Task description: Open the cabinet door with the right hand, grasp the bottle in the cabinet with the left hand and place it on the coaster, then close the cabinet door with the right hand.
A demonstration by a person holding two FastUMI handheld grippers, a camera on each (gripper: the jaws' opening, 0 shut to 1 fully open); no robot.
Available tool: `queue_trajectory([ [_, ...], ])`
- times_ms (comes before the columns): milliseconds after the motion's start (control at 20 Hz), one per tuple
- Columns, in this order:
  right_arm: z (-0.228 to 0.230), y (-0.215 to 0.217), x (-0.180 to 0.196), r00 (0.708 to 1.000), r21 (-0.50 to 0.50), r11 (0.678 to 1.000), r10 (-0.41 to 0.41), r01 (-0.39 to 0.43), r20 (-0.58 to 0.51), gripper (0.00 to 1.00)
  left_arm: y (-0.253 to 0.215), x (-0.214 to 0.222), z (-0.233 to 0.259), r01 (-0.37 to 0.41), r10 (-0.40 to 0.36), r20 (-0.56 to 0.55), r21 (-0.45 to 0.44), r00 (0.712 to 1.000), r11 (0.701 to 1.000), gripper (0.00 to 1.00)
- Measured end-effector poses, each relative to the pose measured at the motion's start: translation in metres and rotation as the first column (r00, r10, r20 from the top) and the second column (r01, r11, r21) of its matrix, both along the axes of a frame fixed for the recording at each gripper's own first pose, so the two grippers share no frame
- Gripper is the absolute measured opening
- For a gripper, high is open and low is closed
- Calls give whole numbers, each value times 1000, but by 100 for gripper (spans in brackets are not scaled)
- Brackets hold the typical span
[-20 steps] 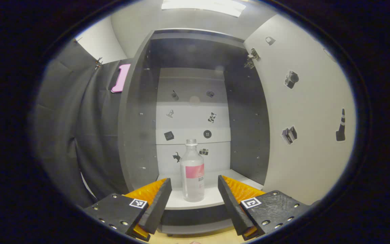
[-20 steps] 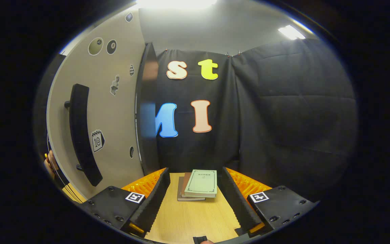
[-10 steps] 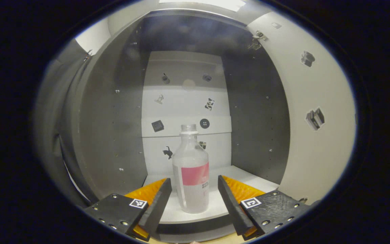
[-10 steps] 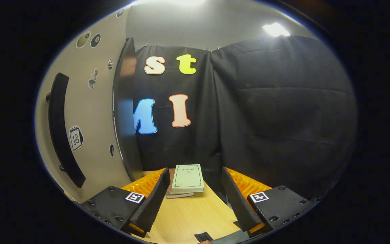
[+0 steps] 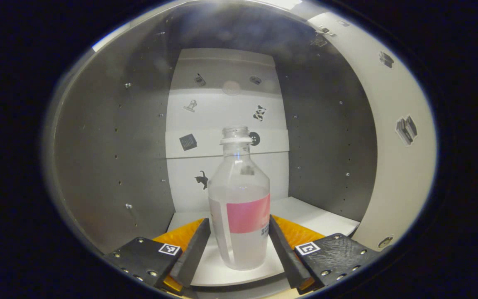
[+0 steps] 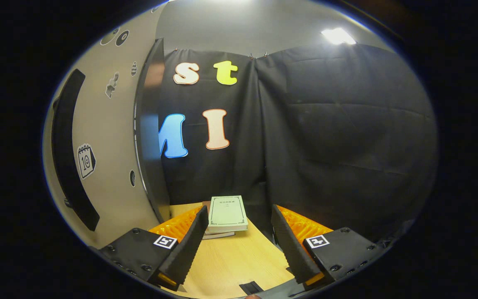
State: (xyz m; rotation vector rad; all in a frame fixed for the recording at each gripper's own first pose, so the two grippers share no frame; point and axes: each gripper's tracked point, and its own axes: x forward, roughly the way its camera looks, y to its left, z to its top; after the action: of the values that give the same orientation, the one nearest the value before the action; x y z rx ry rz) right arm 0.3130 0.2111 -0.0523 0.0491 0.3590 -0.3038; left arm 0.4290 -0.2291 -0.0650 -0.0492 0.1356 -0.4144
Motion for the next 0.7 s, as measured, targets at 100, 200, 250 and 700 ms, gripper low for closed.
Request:
queue_trajectory([
  [100, 1, 0, 2, 1000, -6, 1000, 13, -13, -2, 97, 2, -2, 4, -7, 7, 6, -5, 1000, 1000, 75],
  [200, 2, -1, 4, 1000, -11, 999, 30, -30, -1, 97, 7, -9, 13, -16, 16, 16, -21, 1000, 1000, 73],
  [250, 4, -2, 5, 999, -12, 999, 39, -39, 0, 97, 9, -13, 16, -20, 21, 21, -31, 1000, 999, 75],
  [700, 8, -6, 8, 990, 29, 989, 141, -142, 30, 93, 57, -75, 34, -130, 132, 61, -36, 989, 991, 75],
])
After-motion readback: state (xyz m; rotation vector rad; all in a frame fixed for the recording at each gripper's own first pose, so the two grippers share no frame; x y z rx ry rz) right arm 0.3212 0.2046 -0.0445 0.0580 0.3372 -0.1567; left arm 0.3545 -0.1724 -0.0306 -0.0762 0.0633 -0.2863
